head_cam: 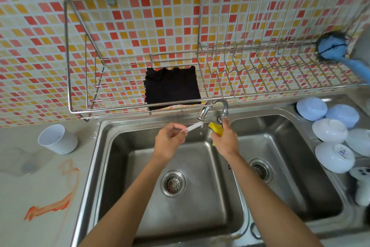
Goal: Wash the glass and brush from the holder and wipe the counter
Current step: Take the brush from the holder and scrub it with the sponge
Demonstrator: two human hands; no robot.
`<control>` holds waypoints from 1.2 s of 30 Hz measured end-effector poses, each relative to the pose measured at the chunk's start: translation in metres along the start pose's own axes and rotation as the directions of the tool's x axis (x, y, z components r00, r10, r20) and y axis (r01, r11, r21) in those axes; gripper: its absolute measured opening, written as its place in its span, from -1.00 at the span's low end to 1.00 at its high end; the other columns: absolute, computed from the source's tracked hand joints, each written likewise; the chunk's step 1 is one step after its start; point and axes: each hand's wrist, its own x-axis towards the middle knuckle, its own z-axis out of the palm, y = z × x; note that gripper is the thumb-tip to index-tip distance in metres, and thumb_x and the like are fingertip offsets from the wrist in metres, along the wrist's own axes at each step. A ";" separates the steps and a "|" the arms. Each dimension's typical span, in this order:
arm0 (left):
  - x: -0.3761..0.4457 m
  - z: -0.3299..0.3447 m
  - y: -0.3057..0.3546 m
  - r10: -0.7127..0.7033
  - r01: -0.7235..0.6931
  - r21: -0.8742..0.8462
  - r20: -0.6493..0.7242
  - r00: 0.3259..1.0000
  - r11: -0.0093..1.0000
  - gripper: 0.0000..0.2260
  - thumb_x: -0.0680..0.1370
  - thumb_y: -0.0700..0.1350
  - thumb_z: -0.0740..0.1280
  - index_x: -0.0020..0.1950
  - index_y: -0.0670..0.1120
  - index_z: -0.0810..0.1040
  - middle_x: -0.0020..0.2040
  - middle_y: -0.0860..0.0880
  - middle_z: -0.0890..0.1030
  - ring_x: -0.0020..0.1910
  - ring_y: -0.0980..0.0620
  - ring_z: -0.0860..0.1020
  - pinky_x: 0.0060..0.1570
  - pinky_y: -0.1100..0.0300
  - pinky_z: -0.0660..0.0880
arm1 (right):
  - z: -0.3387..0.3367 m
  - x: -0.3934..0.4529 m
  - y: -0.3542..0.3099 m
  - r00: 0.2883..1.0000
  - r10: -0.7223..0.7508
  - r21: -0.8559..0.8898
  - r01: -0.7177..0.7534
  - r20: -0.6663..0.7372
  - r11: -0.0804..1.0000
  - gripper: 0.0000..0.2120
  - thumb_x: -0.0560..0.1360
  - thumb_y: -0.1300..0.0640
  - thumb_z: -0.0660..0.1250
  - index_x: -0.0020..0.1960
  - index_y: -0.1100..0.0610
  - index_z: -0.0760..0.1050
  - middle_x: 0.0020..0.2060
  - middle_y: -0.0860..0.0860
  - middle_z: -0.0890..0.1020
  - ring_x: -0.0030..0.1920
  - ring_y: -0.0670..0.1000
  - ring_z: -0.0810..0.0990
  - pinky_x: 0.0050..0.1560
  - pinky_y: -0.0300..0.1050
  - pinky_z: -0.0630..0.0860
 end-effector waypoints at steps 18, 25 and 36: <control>0.009 0.032 0.022 0.271 -0.272 0.323 0.050 0.961 0.906 -0.87 0.45 -0.24 0.48 -0.02 -0.10 0.71 -0.20 0.04 0.70 -0.28 0.29 0.60 -0.12 0.42 0.51 | 0.010 -0.012 0.002 0.993 0.051 0.429 0.000 -0.107 0.903 -0.53 0.55 0.23 0.11 0.41 -0.02 0.43 0.42 -0.03 0.44 0.37 0.01 0.42 0.44 0.07 0.31; 0.001 0.000 0.017 0.280 -0.263 0.326 -0.005 0.960 0.908 -0.78 0.45 -0.25 0.48 0.07 -0.06 0.70 -0.07 0.10 0.69 -0.15 0.31 0.63 -0.02 0.48 0.49 | 0.011 -0.023 -0.023 0.954 0.195 0.820 -0.295 0.226 0.492 -0.81 0.46 0.10 0.27 0.04 -0.06 0.55 0.05 0.05 0.62 -0.01 0.06 0.58 -0.15 -0.11 0.47; -0.016 -0.080 -0.016 0.212 -0.119 0.369 -0.225 0.951 0.922 -0.80 0.46 -0.16 0.48 0.08 -0.03 0.70 -0.10 0.07 0.72 -0.18 0.29 0.64 -0.14 0.41 0.53 | 0.021 -0.021 -0.050 0.895 0.107 0.765 -0.427 0.433 0.482 -0.76 0.68 0.14 0.11 0.11 0.18 0.54 -0.35 0.01 0.46 -0.47 -0.09 0.30 -0.45 -0.19 0.18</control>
